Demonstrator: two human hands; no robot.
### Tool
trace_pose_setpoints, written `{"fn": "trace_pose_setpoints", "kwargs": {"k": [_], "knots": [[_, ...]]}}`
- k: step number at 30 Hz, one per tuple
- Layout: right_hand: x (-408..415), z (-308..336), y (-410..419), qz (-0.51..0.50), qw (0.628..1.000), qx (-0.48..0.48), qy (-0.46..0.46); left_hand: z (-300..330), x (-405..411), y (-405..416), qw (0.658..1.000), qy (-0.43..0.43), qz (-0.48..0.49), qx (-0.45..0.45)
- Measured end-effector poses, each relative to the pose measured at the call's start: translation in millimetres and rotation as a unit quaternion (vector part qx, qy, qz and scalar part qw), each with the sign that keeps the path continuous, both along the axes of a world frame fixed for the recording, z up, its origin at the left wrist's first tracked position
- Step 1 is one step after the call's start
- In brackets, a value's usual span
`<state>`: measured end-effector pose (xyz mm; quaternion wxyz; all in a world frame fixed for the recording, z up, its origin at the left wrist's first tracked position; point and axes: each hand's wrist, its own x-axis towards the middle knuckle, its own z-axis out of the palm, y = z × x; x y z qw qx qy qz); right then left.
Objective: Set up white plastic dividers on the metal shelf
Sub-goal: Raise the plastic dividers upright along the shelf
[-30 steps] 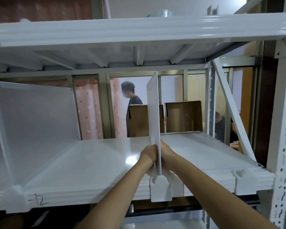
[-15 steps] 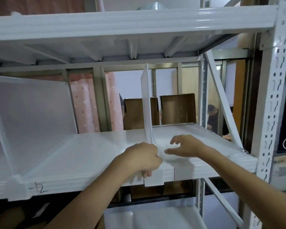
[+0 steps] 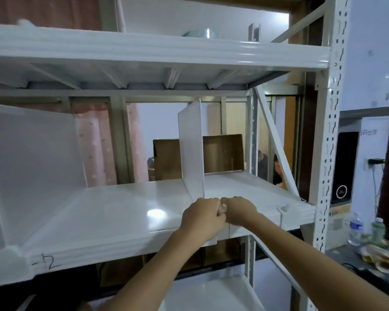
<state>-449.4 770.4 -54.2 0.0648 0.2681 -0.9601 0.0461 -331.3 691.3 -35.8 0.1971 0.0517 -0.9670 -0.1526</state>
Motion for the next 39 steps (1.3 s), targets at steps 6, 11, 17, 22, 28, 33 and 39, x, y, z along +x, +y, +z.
{"fn": "trace_pose_setpoints", "kwargs": {"k": [6,11,17,22,28,33,39], "knots": [[10,13,-3,0.025,0.998,0.052,-0.013,-2,13,-4,1.0,-0.022,-0.016,-0.014],[18,19,-1,0.048,0.992,0.112,0.022,2,9,6,0.999,-0.025,-0.037,0.014],[13,37,8,0.114,0.986,0.116,0.03,8,-6,40,0.999,-0.017,-0.037,0.006],[-1,65,36,0.176,0.968,0.123,0.132,26,-23,64,0.999,0.006,-0.009,0.052],[-30,104,60,0.238,0.923,0.032,0.301,44,-51,95,0.995,-0.013,0.029,0.096],[-48,135,82,0.255,0.899,-0.081,0.348,25,-91,123,0.984,-0.062,0.093,0.142],[-61,152,103,0.219,0.9,-0.167,0.337,16,-142,149,0.965,-0.009,0.141,0.221]]}}
